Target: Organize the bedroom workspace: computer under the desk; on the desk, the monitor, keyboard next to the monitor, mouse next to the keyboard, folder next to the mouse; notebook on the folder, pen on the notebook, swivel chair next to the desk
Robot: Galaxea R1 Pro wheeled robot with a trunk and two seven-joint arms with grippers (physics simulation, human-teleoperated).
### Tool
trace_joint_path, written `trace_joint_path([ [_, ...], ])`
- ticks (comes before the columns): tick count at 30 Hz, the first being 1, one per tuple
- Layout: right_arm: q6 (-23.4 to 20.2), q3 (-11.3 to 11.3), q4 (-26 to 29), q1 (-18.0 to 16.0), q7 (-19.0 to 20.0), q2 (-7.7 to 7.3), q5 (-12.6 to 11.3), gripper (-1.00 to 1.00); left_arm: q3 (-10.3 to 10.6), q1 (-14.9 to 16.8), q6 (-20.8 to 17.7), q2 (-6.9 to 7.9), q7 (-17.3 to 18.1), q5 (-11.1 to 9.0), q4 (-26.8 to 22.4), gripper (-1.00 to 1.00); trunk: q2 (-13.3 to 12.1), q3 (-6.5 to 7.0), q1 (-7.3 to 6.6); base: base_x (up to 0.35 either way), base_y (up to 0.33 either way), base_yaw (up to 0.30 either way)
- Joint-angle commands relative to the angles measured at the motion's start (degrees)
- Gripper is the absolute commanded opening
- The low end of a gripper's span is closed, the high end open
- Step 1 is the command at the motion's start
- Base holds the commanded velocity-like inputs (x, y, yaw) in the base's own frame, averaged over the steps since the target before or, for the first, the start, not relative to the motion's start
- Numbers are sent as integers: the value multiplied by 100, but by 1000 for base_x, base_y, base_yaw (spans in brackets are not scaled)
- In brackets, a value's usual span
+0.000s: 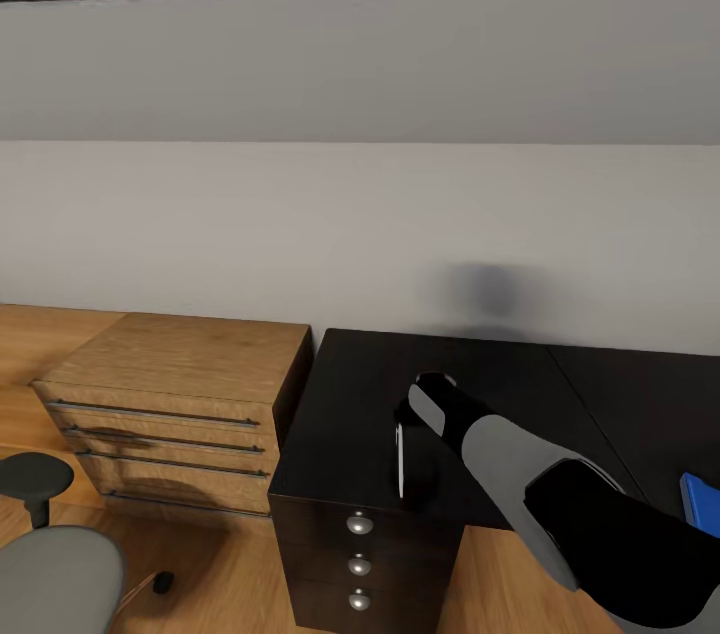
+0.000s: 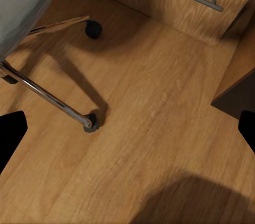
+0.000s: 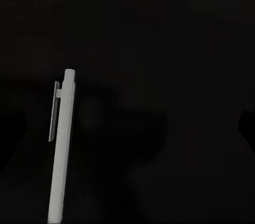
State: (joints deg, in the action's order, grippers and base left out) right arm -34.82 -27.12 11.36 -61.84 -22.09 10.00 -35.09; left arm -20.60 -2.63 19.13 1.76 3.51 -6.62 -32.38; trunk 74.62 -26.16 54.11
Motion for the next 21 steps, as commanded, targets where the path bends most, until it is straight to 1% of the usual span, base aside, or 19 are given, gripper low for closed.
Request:
trace_joint_path([
  [1,-33,-39,6,-4,-40,0,-75,100,-4,-3,3,0,37,-59,-5,100,3,-5,0,0,0,0],
  [3,-52,-39,6,-4,-40,0,-127,100,-4,-2,3,0,36,-59,-5,100,3,-7,0,0,0,12],
  [4,-77,-39,6,-4,-41,0,-210,100,-5,-4,3,0,37,-62,-5,100,3,-10,0,0,0,121],
  [5,-81,-39,6,-4,-41,0,-222,100,-5,-5,3,0,39,-63,-5,100,3,-14,0,0,0,138],
  [13,-86,-36,11,-4,-41,0,-269,100,-27,-3,-2,0,45,-70,-44,100,3,-52,0,0,0,170],
  [21,-55,-31,14,-4,-29,0,-278,100,-38,-1,-5,0,44,-76,-56,100,3,-63,0,0,0,48],
])
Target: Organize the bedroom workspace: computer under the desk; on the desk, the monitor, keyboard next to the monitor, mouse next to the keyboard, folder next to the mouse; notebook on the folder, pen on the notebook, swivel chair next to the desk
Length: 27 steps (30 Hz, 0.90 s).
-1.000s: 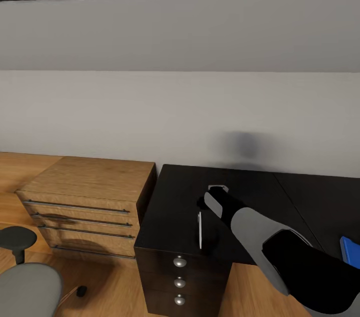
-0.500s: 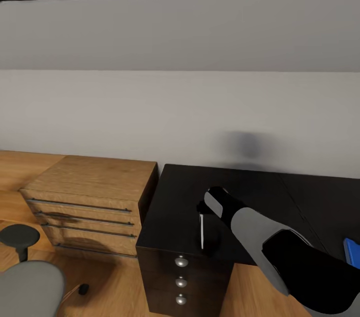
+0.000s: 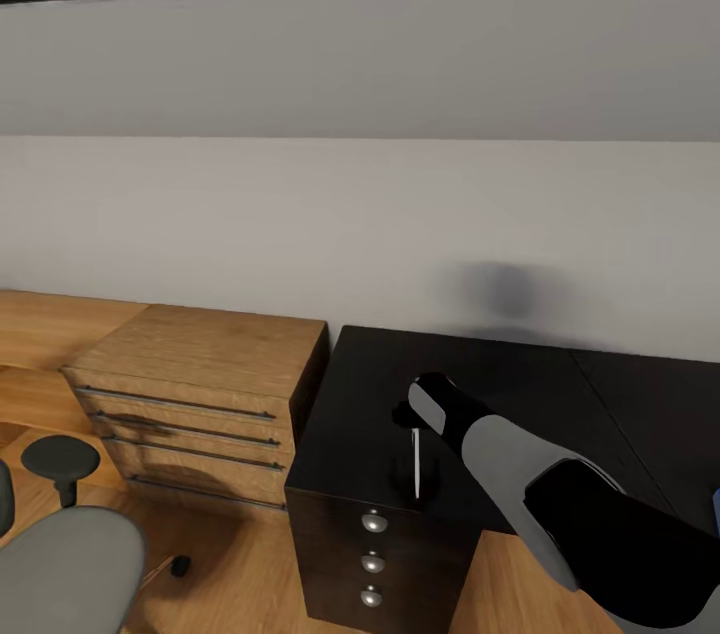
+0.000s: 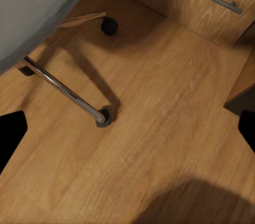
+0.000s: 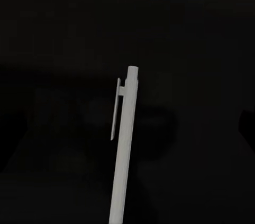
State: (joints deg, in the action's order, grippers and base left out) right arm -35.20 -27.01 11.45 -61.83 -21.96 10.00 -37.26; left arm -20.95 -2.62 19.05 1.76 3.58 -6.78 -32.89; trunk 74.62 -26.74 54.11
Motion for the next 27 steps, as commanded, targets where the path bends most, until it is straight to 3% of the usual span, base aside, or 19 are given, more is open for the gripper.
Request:
trace_joint_path([
  [1,-12,-42,6,-4,-41,0,-61,100,-4,-2,3,0,37,-59,-6,100,3,-5,0,0,0,14],
  [12,5,-43,7,4,-32,0,-56,100,-6,-4,2,-9,37,-60,-7,100,404,-186,220,0,0,3],
  [27,-46,-57,7,4,-60,0,-54,100,-6,-4,2,-9,37,-60,-7,100,404,-186,220,0,0,0],
])
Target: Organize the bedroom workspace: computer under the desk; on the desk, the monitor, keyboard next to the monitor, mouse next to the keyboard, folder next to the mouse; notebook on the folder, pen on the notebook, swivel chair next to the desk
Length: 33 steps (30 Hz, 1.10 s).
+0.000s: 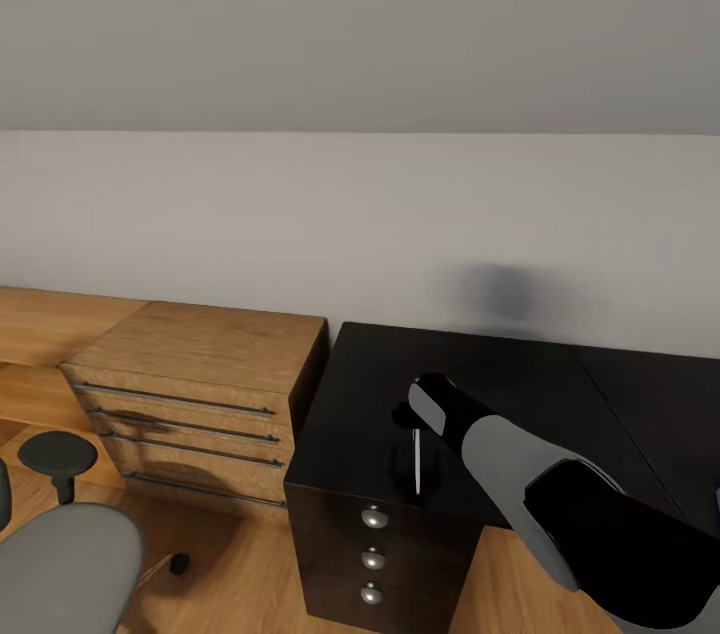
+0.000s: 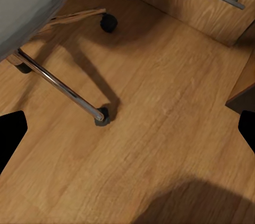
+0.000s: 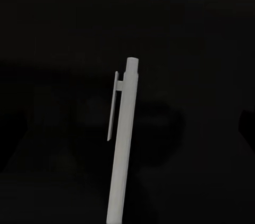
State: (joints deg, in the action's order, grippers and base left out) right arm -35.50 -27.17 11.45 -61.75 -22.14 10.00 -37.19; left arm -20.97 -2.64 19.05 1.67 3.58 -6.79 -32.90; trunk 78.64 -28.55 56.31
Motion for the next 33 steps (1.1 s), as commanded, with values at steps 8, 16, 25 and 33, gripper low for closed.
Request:
trace_joint_path([
  [8,-19,-53,6,-4,-52,0,-60,100,-4,0,3,0,37,-59,-5,100,3,-5,0,0,0,0],
  [16,-26,-56,6,-4,-59,0,-51,100,-4,-1,3,0,31,-58,-5,100,244,-113,132,0,0,0],
  [25,-26,-53,5,-4,-54,0,-50,100,-4,0,8,0,29,-59,-5,100,444,-202,242,0,0,0],
  [33,-19,-52,6,-4,-54,0,-43,100,-4,-2,11,0,29,-59,-5,100,524,-238,286,0,0,0],
])
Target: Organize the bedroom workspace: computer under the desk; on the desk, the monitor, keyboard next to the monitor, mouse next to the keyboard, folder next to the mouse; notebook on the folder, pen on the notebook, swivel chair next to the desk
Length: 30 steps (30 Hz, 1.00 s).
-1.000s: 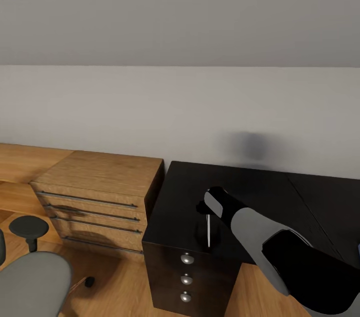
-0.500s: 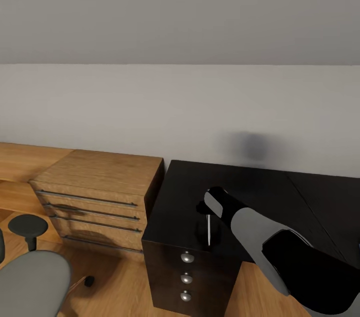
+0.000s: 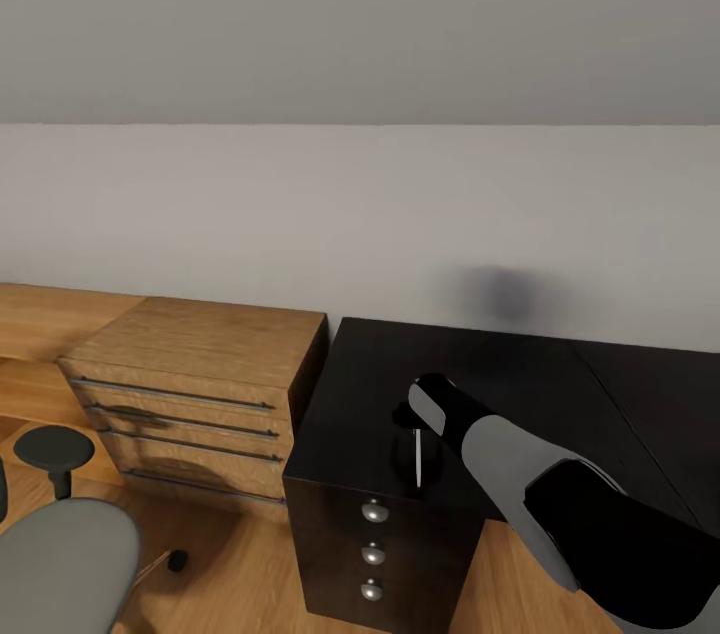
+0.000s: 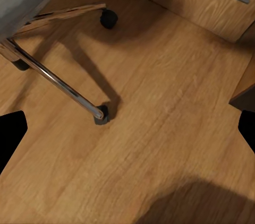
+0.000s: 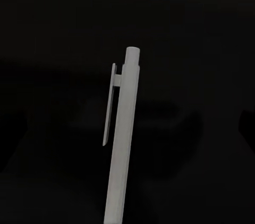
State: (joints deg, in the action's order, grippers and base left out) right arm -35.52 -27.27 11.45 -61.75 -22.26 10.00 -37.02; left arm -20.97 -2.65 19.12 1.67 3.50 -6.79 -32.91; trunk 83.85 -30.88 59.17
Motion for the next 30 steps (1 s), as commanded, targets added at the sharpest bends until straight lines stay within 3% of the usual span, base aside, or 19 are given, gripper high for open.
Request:
trace_joint_path([
  [1,-16,-42,6,-4,-42,0,-60,100,-4,-1,2,0,37,-59,-5,100,43,-23,22,0,0,0],
  [5,-16,-42,6,-4,-42,0,-60,100,-4,-1,2,0,37,-59,-5,100,203,-95,110,0,0,0],
  [15,-16,-42,6,-4,-42,0,-58,100,3,0,-12,1,37,-59,5,100,203,-95,110,0,0,0],
  [21,-16,-42,0,-4,-42,0,-52,100,51,1,-174,-114,-46,-54,-338,100,203,-95,110,0,0,0],
  [25,-16,-42,-1,-4,-42,0,-52,100,55,1,-721,-186,-293,-57,-850,100,203,-95,110,0,0,0],
  [30,-16,-42,0,-4,-42,0,-51,100,57,1,-1867,-238,-636,-56,-1687,100,203,-95,110,0,0,0],
])
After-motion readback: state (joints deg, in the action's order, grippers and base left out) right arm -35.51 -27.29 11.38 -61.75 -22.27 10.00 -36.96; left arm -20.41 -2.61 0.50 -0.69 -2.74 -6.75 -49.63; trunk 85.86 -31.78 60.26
